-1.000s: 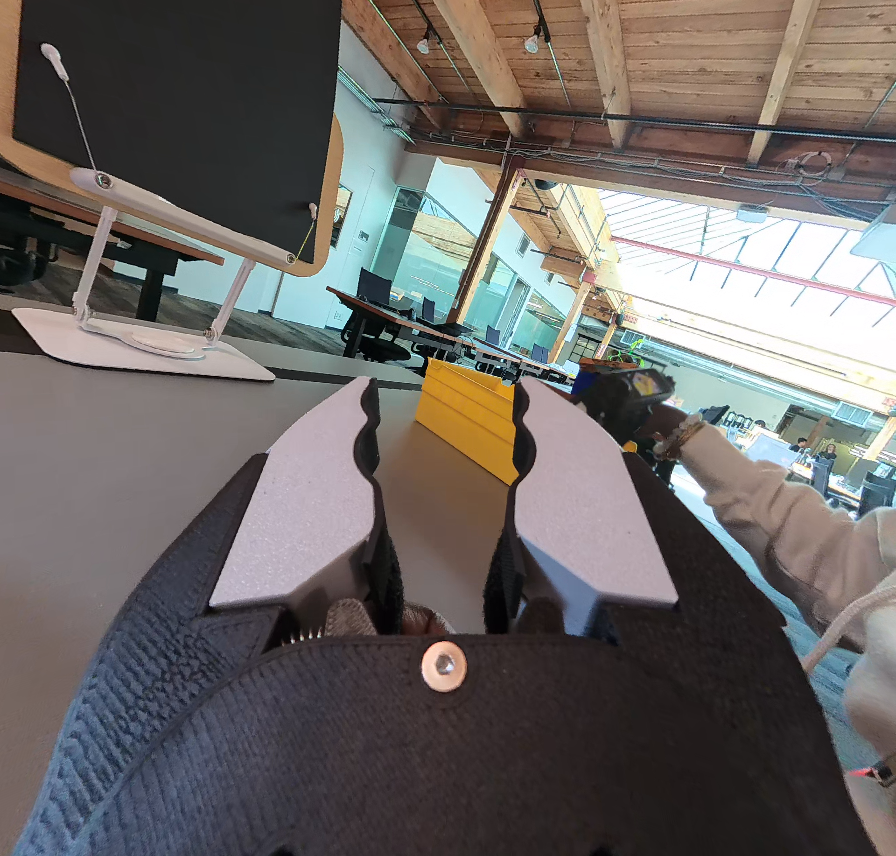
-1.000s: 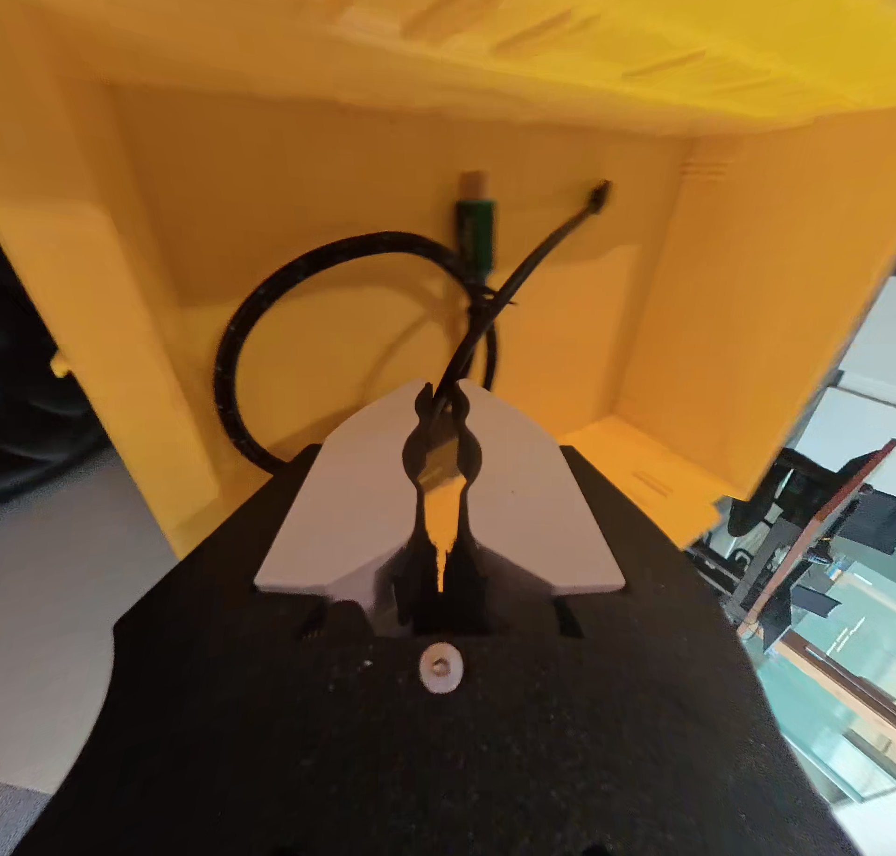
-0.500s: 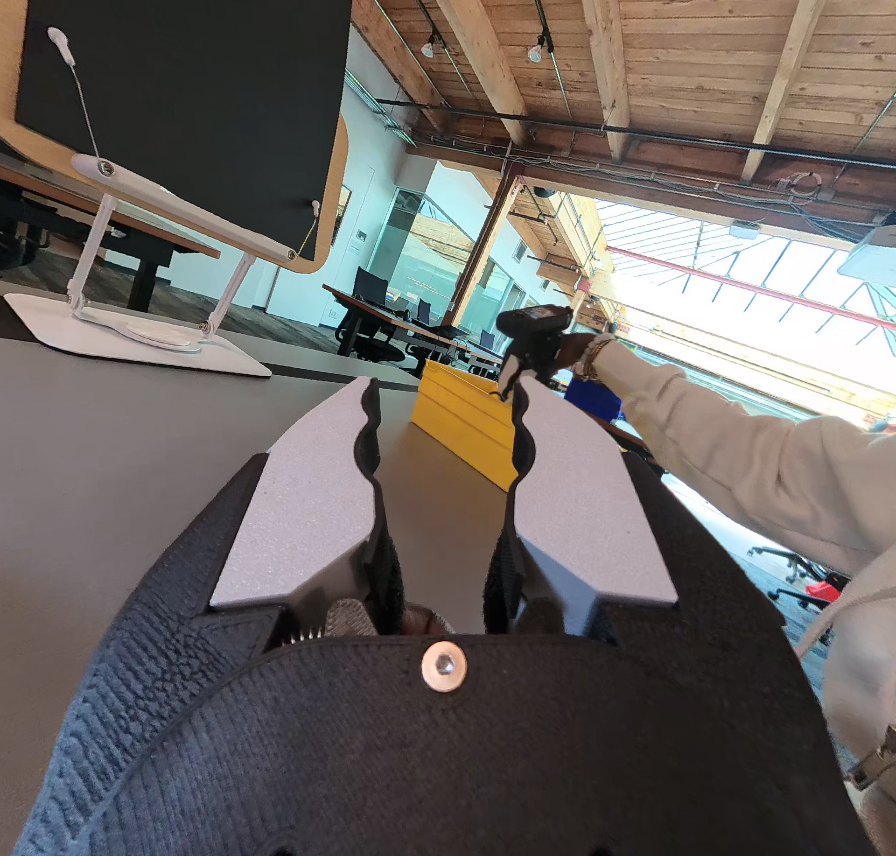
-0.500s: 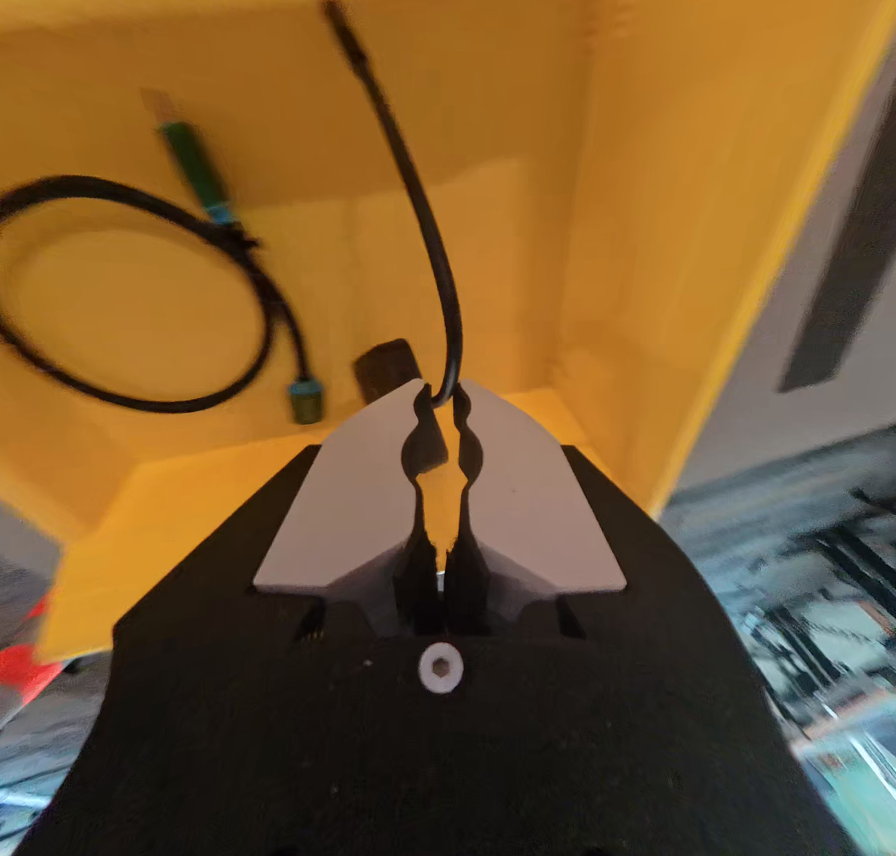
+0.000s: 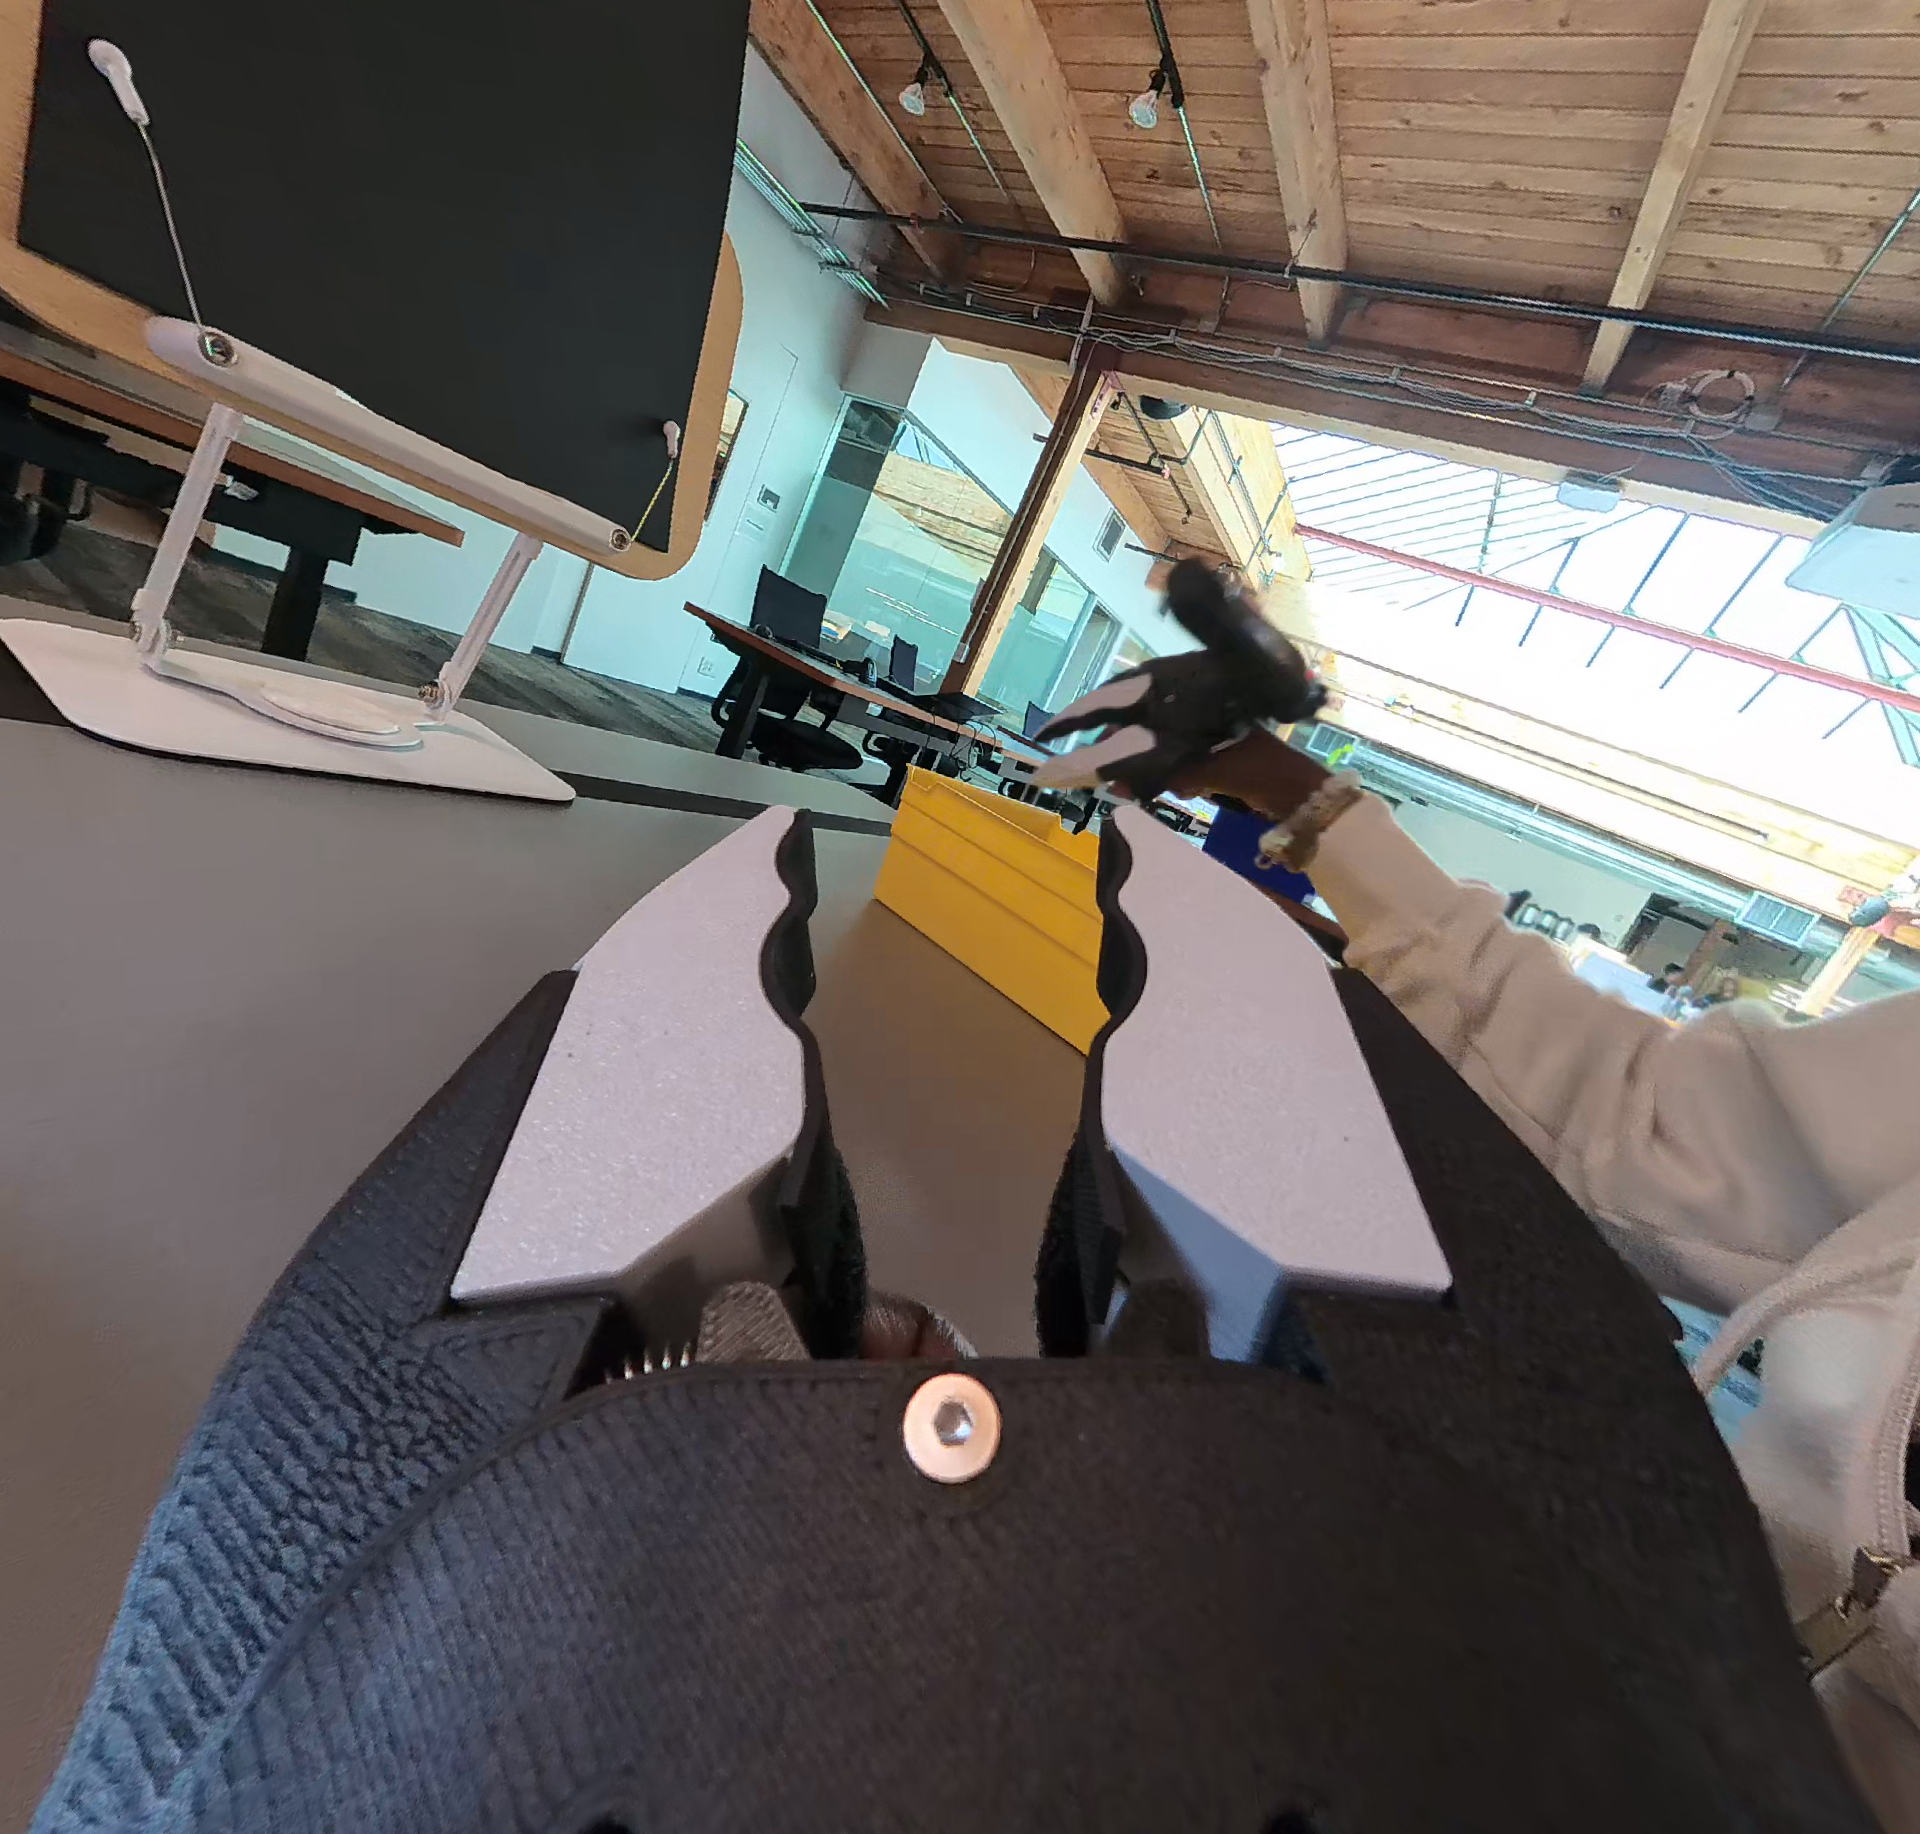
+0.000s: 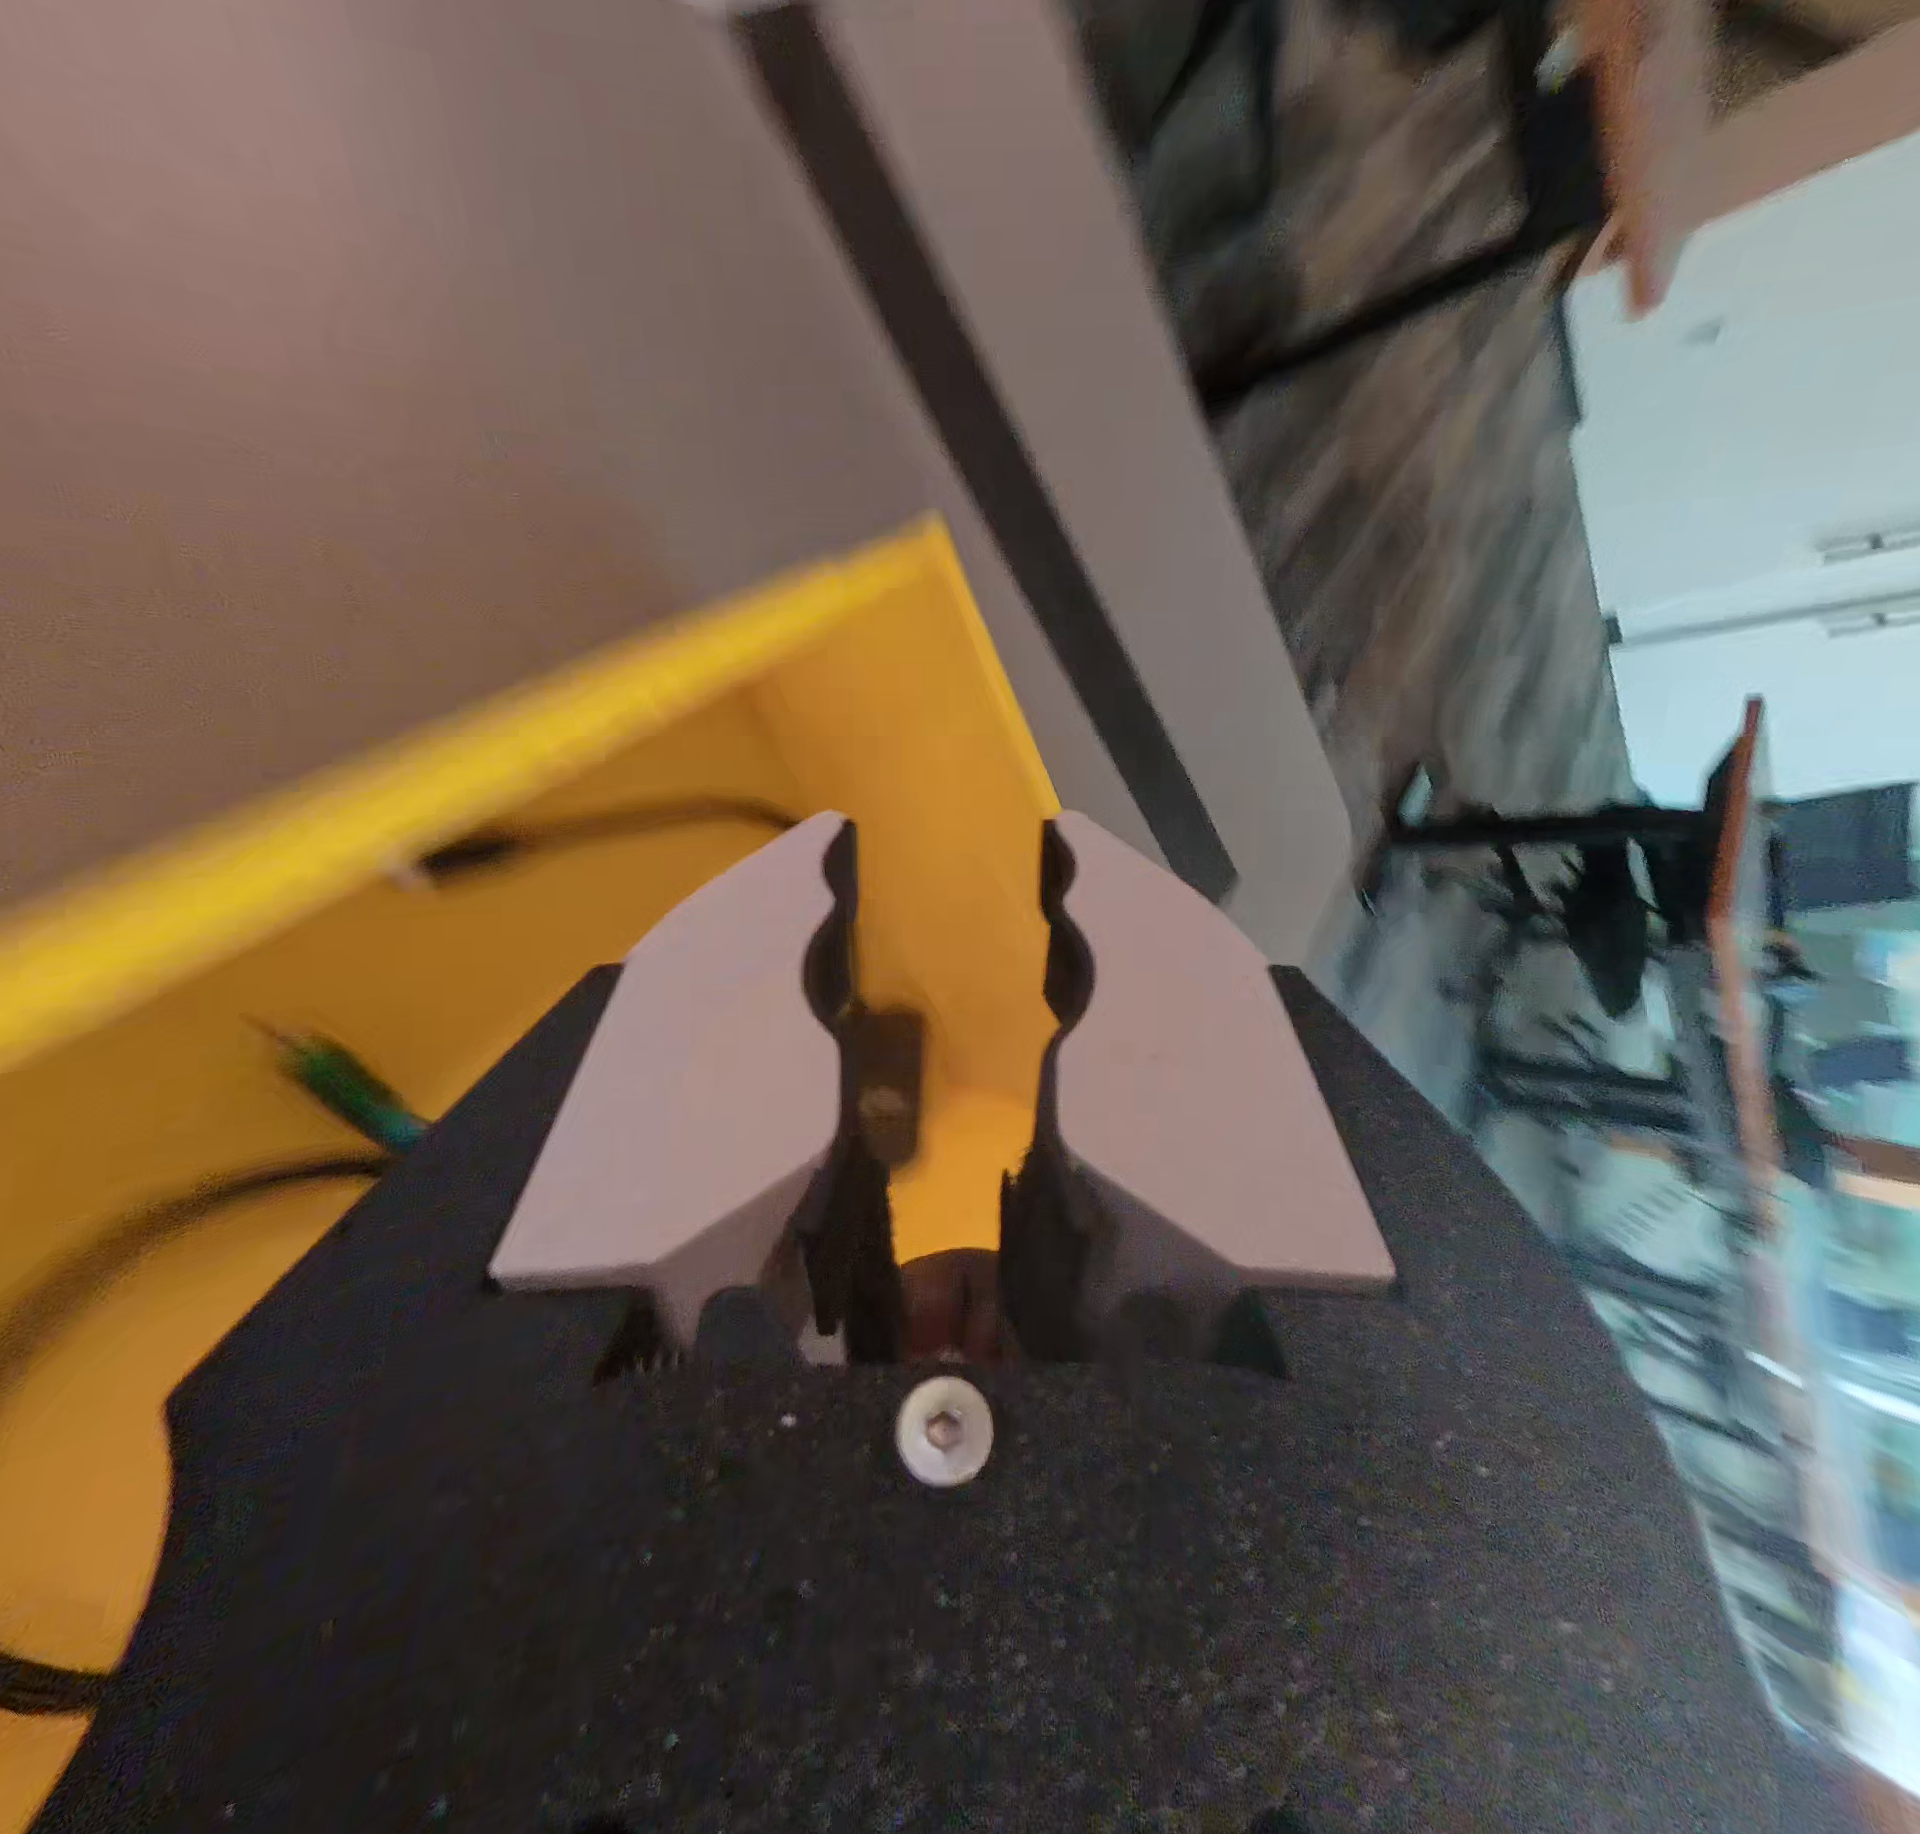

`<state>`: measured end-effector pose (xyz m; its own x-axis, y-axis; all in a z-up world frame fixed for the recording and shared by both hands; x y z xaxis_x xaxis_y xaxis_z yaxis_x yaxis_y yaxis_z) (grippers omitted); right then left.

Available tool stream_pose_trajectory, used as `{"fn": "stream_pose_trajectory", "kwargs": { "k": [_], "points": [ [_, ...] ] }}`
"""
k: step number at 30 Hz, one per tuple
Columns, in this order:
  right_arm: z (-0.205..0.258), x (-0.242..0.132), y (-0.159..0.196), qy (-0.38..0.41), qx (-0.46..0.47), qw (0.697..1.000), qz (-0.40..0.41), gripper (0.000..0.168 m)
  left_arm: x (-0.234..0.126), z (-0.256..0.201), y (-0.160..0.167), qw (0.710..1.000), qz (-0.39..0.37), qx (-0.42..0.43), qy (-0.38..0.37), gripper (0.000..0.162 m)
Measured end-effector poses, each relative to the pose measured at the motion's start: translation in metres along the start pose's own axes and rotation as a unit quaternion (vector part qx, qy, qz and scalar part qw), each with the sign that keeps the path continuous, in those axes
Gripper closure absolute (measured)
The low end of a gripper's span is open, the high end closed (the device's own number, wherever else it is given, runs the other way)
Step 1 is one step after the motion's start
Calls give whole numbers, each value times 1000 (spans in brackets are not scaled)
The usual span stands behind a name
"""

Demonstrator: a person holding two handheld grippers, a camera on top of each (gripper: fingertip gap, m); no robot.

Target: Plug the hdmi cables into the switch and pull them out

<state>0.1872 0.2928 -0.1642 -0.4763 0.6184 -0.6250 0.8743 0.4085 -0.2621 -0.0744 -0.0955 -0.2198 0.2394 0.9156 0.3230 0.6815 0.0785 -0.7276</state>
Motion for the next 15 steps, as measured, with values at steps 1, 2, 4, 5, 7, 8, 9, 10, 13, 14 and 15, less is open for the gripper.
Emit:
{"fn": "stream_pose_trajectory", "kwargs": {
  "k": [1,2,4,5,7,8,9,10,13,14,15],
  "points": [
    [7,-19,-19,11,40,997,-66,129,0,0,0,1000,1,1,0,110],
    [17,-39,-38,12,73,987,-139,127,0,0,1,1000,2,2,0,110],
    [48,-74,-75,0,109,952,-285,123,0,-1,1,1000,3,6,0,110],
    [66,-89,-90,-8,119,929,-350,122,0,-1,1,1000,3,8,0,110],
    [110,-105,-116,-33,135,878,-459,124,1,-2,2,1000,5,12,0,110],
    [136,-106,-123,-61,103,872,-475,131,1,-2,2,1000,5,14,0,110],
    [160,-103,-126,-68,83,874,-474,126,1,-3,2,1000,6,16,0,110],
    [186,-97,-128,-81,51,868,-487,124,1,-3,3,1000,7,18,0,110],
    [236,-87,-135,-70,-42,879,-469,126,1,-3,3,1000,9,20,1,110],
    [239,-89,-139,-64,-78,886,-452,121,2,-3,3,1000,10,19,1,110],
    [234,-92,-144,-54,-73,886,-454,122,2,-3,4,1000,12,19,1,110]
  ]
}}
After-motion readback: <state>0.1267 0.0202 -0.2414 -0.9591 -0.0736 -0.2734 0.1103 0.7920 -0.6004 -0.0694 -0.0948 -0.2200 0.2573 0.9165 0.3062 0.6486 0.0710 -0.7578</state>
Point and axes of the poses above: each gripper's, where its closed fingertips meet, x out along the fingers, y out of its underside, z = x × y across the jaws, the point moved 6 cm from there along -x, back along the fingers, and after that the axes turned 14 degrees about -x, right-handed, at the moved point
